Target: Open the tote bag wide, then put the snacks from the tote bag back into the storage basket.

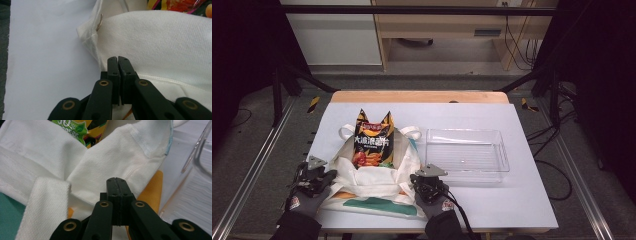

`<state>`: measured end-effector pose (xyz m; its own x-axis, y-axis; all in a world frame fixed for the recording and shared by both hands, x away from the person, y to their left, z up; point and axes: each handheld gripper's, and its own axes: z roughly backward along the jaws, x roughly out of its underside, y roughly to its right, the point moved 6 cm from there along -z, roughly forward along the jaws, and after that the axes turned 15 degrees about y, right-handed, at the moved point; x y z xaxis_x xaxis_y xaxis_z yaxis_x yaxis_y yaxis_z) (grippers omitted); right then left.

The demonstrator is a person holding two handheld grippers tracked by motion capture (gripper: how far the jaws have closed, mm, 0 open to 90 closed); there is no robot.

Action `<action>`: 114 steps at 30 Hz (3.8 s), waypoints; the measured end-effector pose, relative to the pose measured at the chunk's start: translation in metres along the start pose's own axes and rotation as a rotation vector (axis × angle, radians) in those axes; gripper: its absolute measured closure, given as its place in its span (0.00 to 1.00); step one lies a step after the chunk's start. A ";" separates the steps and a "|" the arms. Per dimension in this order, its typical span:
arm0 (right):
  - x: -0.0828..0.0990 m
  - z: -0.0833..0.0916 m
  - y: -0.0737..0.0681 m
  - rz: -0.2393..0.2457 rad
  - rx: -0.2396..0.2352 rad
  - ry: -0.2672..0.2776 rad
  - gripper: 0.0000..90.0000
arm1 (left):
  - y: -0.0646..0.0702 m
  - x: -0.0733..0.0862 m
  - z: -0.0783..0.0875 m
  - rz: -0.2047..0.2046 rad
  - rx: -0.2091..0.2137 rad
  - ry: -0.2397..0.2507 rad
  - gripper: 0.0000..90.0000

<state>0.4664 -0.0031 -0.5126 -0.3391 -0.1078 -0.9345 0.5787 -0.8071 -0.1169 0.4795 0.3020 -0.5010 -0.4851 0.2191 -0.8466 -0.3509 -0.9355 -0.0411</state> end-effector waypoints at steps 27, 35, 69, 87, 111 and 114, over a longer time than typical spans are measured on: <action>-0.027 0.007 -0.012 0.029 -0.048 0.081 0.82 | 0.000 -0.034 0.028 0.057 0.058 0.240 0.72; -0.049 0.008 -0.017 0.022 -0.060 0.132 0.72 | 0.002 -0.046 0.037 0.066 0.054 0.300 0.61; -0.143 -0.014 0.010 -0.072 0.008 0.288 0.48 | 0.015 -0.055 0.041 0.069 0.093 0.336 0.42; -0.163 -0.040 0.013 -0.069 0.046 0.283 0.46 | 0.014 -0.053 0.039 0.065 0.078 0.335 0.39; -0.169 -0.084 0.018 -0.071 0.105 0.213 0.63 | 0.011 -0.052 0.038 0.062 0.072 0.330 0.40; -0.166 -0.094 0.018 -0.068 0.113 0.192 0.63 | 0.010 -0.052 0.039 0.061 0.069 0.334 0.39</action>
<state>0.6027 0.0544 -0.3916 -0.2210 0.0530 -0.9738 0.4685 -0.8700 -0.1537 0.4702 0.2917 -0.4369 -0.2218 0.0498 -0.9738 -0.3879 -0.9208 0.0412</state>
